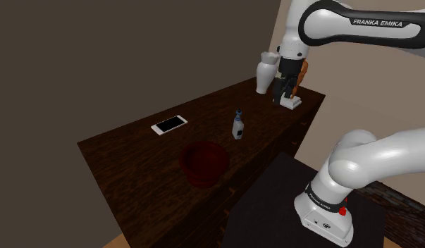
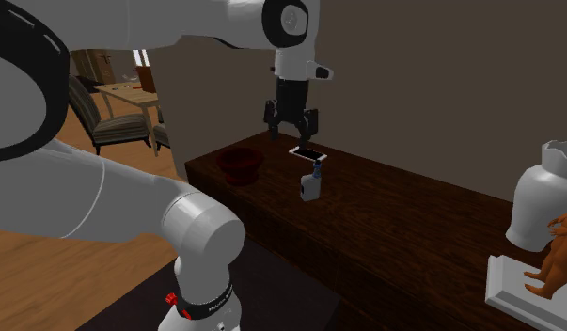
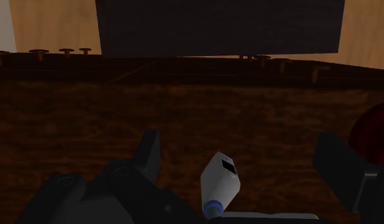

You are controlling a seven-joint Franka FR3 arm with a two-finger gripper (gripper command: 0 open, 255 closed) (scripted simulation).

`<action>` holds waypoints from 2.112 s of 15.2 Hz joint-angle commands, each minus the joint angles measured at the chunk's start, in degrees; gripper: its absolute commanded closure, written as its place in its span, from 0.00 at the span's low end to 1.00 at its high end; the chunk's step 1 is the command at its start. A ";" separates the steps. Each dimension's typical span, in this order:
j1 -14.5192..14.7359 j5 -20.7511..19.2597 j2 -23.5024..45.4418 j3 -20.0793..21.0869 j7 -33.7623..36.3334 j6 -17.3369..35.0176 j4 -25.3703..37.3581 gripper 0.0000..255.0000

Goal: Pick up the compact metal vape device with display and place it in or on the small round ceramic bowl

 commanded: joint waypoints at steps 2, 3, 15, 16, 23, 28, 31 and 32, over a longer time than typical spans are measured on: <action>-0.35 0.46 0.01 0.72 2.02 2.84 -1.77 0.00; -0.71 0.89 0.16 1.46 4.02 5.73 -3.44 0.00; -6.39 2.21 13.77 11.55 28.95 42.70 -14.41 0.00; -7.22 1.69 15.79 12.53 31.35 45.75 -14.48 0.00; -10.01 -0.85 23.65 15.05 37.06 56.24 -15.34 0.00; -10.50 -1.53 25.70 15.31 37.53 58.70 -15.77 0.00; -10.50 -1.53 25.70 15.31 37.53 58.70 -15.76 0.00; -10.50 -1.53 25.70 15.31 37.53 58.70 -15.76 0.00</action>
